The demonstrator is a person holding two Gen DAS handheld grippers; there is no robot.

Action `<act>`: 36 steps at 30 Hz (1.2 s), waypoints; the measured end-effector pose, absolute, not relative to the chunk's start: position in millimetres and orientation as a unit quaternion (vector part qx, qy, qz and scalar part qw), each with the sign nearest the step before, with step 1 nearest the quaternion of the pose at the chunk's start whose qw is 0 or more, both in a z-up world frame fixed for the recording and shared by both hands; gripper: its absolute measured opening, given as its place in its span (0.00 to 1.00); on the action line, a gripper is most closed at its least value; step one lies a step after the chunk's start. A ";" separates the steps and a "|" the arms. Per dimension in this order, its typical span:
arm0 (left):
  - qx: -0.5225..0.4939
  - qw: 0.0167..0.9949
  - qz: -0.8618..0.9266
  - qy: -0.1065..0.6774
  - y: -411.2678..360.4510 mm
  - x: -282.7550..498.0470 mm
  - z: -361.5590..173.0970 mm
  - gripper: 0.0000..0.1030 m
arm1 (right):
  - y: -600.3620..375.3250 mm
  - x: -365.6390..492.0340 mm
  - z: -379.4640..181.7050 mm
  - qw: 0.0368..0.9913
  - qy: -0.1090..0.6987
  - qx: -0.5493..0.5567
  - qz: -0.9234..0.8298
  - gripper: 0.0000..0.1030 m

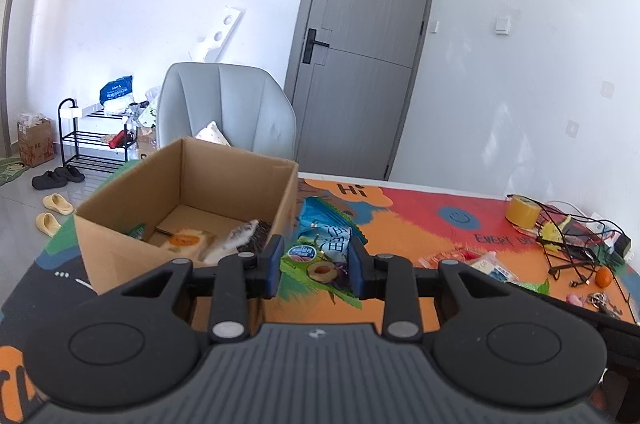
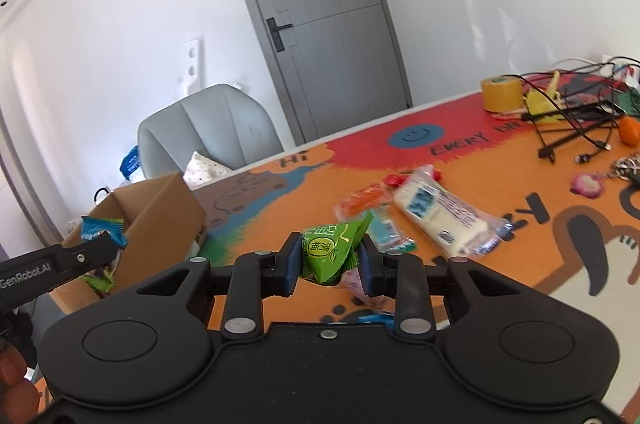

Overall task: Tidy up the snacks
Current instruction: 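Carry both packets over the box and open both tools to drop them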

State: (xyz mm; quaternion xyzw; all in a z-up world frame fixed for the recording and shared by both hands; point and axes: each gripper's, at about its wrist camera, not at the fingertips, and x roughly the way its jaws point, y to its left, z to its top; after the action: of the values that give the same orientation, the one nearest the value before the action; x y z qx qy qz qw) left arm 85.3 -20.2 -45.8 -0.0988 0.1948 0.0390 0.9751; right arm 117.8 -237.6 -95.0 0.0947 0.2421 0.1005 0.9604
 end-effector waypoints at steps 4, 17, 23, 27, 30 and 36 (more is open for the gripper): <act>-0.101 0.977 0.048 0.184 -9.0 86.8 -39.7 0.30 | -223.9 120.5 -91.6 0.960 0.239 0.088 0.116 0.30; -0.126 0.973 0.091 0.171 35.0 96.6 -34.7 0.19 | -181.3 131.9 -89.6 0.955 0.242 0.077 0.153 0.30; -0.136 0.969 0.113 0.173 58.1 102.2 -36.0 0.19 | -161.9 140.3 -87.6 0.952 0.242 0.078 0.171 0.30; -0.145 0.965 0.119 0.181 70.5 111.7 -37.4 0.19 | -147.9 147.0 -85.6 0.950 0.242 0.077 0.183 0.30; -0.156 0.962 0.116 0.190 74.4 116.5 -39.5 0.21 | -139.1 151.7 -83.0 0.949 0.241 0.080 0.189 0.30; -0.174 0.958 0.117 0.196 83.8 115.6 -41.5 0.33 | -123.9 155.2 -75.4 0.947 0.236 0.082 0.205 0.30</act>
State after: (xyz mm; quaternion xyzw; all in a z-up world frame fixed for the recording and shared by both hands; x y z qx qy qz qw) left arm 115.6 83.8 -41.5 -0.1737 0.1956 0.1173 0.9580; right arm 155.2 -123.9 -75.4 0.0816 0.2357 0.2046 0.9465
